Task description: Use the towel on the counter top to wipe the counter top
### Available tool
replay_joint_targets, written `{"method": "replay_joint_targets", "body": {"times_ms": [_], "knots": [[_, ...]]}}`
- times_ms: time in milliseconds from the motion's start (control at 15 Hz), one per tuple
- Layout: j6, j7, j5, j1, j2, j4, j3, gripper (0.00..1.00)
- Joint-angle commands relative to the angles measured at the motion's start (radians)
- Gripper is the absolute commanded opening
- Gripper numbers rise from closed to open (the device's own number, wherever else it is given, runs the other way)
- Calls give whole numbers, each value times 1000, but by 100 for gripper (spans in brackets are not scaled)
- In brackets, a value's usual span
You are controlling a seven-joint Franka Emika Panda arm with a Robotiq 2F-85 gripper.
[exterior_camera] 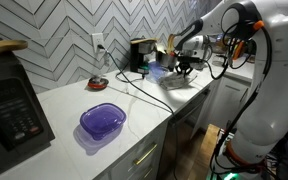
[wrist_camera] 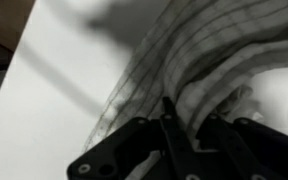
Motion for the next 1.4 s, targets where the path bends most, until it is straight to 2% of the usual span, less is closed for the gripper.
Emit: {"method": "replay_joint_targets", "body": {"times_ms": [0,67,267,667,933,1133,1333], "knots": [[-94,-13,-64,-2,-51,-38,-16,1],[-118,-10,-72,-2,-70,-48,-18,4],[-188,-47,-38,-3,-140,-88,-6,4],[-286,44,23,39,-319,-220,34,4],[-181,192,115,76,-373,-313,94,4],[11,260,156,89,-332,-334,122,4],[195,337,146,76,-282,-340,111,4]]}}
